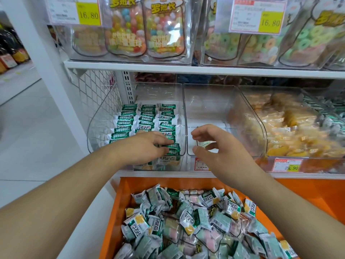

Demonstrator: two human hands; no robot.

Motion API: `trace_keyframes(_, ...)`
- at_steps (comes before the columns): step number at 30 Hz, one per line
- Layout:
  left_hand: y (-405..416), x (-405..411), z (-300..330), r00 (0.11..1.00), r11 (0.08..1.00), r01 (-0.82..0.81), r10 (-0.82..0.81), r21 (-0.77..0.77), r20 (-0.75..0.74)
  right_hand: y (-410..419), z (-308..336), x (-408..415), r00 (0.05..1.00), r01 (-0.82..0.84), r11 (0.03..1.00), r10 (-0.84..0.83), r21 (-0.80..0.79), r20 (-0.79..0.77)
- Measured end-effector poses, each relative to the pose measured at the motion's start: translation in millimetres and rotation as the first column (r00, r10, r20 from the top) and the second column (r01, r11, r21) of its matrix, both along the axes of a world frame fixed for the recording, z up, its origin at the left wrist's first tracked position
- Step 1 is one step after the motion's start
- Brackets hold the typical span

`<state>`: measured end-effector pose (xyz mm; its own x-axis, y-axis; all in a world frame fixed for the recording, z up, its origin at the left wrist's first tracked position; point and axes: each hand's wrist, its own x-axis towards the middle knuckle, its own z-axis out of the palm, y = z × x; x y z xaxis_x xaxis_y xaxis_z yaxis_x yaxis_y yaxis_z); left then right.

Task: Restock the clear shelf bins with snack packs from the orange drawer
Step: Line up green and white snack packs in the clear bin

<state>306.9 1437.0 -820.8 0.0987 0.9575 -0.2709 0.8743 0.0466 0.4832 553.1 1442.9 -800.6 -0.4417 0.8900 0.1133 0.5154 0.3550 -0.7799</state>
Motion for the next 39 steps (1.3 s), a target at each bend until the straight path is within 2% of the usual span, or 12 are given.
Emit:
trace_keyframes(5,4.0,4.1,12.6,0.999,0.998,-0.036,0.035,-0.057,-0.014,-6.8,4.9,-1.3,0.979,-0.071,0.993,0.051,0.098,0.199)
trace_keyframes(11,8.4,8.0,10.1,0.998,0.998,-0.031,0.028,-0.06,-0.063,-8.6,5.1,-1.7,0.958,-0.128,0.98,0.083,0.152,0.276)
trace_keyframes(15,12.6,0.0,6.5,0.999,0.995,-0.048,0.046,-0.084,-0.025,-8.4,5.4,-0.5,0.951,-0.138,0.98,0.09,0.144,0.296)
trace_keyframes(20,19.4,0.1,9.4,0.996,0.996,-0.046,0.04,-0.079,-0.074,-9.7,5.7,-0.6,0.947,-0.139,0.979,0.087,0.148,0.309)
trace_keyframes(23,16.1,-2.9,14.4,0.998,0.999,-0.036,0.035,-0.015,-0.059,-9.6,6.1,-0.8,0.949,-0.133,0.98,0.082,0.149,0.304)
trace_keyframes(26,10.1,-5.4,15.3,0.995,0.995,-0.095,0.095,0.045,-0.016,-8.1,5.6,-0.4,0.951,-0.128,0.98,0.079,0.15,0.299)
trace_keyframes(39,11.2,-7.3,3.1,0.99,0.989,-0.143,0.143,0.036,0.001,-8.6,3.0,-2.7,0.95,-0.124,0.981,0.075,0.147,0.304)
